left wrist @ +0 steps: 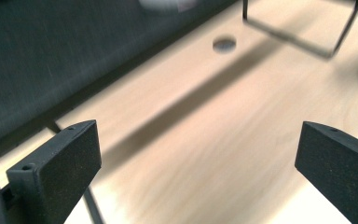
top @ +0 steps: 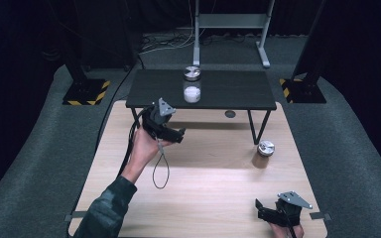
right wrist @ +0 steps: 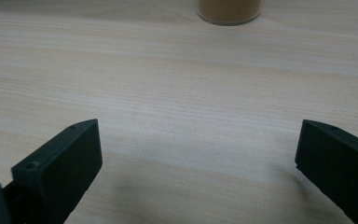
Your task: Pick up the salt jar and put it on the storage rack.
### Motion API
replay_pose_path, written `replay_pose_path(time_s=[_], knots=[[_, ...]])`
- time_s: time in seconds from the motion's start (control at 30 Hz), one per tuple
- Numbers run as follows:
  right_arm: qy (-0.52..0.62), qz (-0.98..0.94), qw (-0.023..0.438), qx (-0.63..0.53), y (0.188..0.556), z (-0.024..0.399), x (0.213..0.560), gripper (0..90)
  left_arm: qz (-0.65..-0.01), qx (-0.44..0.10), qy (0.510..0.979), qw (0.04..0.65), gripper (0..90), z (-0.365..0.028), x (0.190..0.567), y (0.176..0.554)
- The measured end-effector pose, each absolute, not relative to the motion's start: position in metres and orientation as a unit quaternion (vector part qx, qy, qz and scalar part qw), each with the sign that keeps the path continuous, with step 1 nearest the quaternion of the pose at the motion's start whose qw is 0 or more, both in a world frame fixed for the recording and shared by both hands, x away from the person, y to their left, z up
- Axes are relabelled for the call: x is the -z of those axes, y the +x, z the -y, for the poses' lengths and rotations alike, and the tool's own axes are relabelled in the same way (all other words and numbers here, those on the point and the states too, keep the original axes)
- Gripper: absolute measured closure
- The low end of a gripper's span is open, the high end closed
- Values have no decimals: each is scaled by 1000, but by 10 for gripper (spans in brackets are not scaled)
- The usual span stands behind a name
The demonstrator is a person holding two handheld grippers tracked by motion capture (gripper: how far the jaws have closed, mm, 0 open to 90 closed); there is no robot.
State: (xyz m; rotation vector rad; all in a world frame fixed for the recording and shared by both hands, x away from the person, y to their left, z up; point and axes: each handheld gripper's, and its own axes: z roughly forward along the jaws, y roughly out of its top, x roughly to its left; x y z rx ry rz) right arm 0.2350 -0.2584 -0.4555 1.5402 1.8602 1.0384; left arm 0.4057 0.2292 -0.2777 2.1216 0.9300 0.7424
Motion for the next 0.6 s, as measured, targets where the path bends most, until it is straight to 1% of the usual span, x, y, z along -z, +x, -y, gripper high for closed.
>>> replay_pose_path(time_s=[0.07, 0.27, 0.3, 0.33, 0.47, 0.5, 0.53, 0.6], knots=[[567, -684, 254, -382, 235, 258, 455, 0, -357, -283, 824, 338, 1, -236, 288, 396], [567, -686, 252, -379, 236, 258, 455, 0, -378, -289, 816, 327, 1, -254, 316, 367], [567, -686, 252, -379, 236, 258, 455, 0, -378, -289, 816, 327, 1, -254, 316, 367], [568, -686, 252, -378, 236, 257, 455, 0, -391, -292, 811, 322, 1, -258, 329, 359], [569, -685, 252, -377, 236, 257, 454, 0, -422, -273, 805, 315, 1, -272, 354, 352], [569, -685, 252, -377, 236, 257, 454, 0, -422, -273, 805, 315, 1, -272, 354, 352], [569, -685, 254, -378, 236, 257, 455, 0, -433, -267, 801, 316, 1, -279, 368, 347], [569, -685, 254, -377, 236, 257, 455, 0, -434, -265, 802, 312, 1, -281, 374, 344]])
